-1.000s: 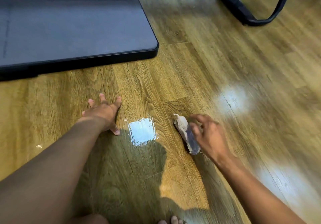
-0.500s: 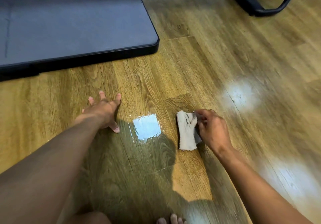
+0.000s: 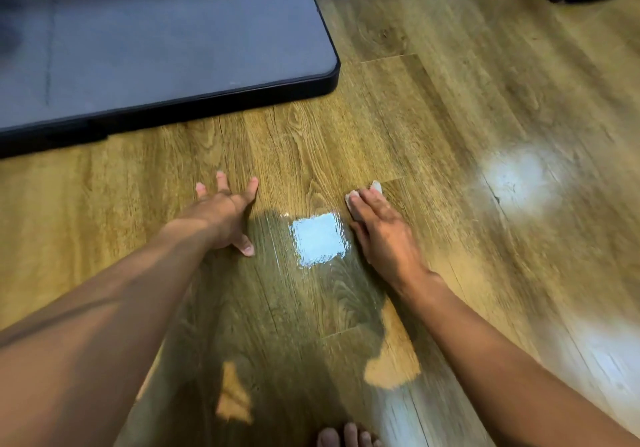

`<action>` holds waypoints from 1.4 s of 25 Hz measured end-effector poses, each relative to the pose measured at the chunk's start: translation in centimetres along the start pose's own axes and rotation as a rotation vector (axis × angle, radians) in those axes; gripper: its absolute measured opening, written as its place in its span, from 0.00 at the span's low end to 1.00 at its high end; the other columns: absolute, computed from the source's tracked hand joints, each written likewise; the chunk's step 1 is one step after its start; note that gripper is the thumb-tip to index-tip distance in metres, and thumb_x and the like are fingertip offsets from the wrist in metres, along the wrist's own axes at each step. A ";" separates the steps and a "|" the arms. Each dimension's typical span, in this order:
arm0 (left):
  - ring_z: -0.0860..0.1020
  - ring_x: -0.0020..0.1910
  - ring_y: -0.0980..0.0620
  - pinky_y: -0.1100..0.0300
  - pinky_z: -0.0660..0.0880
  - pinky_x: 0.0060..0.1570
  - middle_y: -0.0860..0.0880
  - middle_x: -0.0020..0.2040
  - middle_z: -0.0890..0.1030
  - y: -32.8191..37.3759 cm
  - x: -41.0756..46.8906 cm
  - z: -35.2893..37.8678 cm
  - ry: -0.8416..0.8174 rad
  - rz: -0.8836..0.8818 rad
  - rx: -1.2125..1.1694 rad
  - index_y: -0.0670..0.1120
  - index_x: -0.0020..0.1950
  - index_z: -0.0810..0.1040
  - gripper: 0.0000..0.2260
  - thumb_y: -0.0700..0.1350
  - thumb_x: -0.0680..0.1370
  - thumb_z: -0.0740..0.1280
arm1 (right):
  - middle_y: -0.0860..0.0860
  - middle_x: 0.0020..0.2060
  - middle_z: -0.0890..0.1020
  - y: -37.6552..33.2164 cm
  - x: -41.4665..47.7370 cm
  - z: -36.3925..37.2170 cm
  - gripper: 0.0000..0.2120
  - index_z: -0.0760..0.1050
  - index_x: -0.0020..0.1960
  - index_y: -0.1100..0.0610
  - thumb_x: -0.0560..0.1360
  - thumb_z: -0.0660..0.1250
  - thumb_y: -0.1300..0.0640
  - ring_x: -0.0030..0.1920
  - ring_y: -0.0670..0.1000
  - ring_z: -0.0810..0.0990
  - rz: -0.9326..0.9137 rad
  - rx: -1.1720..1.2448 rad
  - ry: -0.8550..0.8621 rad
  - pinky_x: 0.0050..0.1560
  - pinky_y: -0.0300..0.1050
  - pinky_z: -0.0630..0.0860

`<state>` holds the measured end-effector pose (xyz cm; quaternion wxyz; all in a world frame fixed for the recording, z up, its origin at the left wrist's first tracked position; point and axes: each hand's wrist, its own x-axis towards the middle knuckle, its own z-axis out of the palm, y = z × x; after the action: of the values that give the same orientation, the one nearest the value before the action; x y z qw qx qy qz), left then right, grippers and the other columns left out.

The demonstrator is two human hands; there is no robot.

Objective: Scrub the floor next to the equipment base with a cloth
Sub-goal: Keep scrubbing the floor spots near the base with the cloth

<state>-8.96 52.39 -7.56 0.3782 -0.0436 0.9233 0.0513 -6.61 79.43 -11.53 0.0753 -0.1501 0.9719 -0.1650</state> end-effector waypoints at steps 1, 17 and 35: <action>0.38 0.73 0.31 0.34 0.53 0.70 0.41 0.75 0.31 -0.1 0.0 0.1 0.004 0.001 0.009 0.60 0.75 0.34 0.57 0.53 0.66 0.78 | 0.53 0.74 0.61 0.0 -1.0 0.2 0.22 0.63 0.74 0.56 0.81 0.58 0.56 0.76 0.53 0.55 0.019 0.001 0.028 0.71 0.55 0.64; 0.37 0.72 0.29 0.33 0.54 0.70 0.37 0.72 0.29 -0.4 0.2 0.3 -0.036 0.053 0.054 0.56 0.74 0.29 0.55 0.53 0.70 0.74 | 0.49 0.75 0.57 -2.4 8.0 0.5 0.21 0.63 0.73 0.53 0.81 0.56 0.63 0.75 0.51 0.53 0.059 -0.037 0.011 0.67 0.59 0.65; 0.39 0.69 0.23 0.31 0.60 0.65 0.30 0.70 0.30 -0.4 0.1 -0.7 -0.067 0.154 0.067 0.48 0.74 0.28 0.54 0.54 0.72 0.72 | 0.50 0.74 0.62 -7.1 14.1 2.8 0.19 0.67 0.70 0.56 0.79 0.57 0.63 0.74 0.51 0.58 0.095 -0.033 0.149 0.69 0.53 0.67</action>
<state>-9.47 51.94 -7.19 0.4050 0.0418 0.9119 0.0507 -17.51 67.73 -13.04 0.0082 -0.0924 0.9835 -0.1556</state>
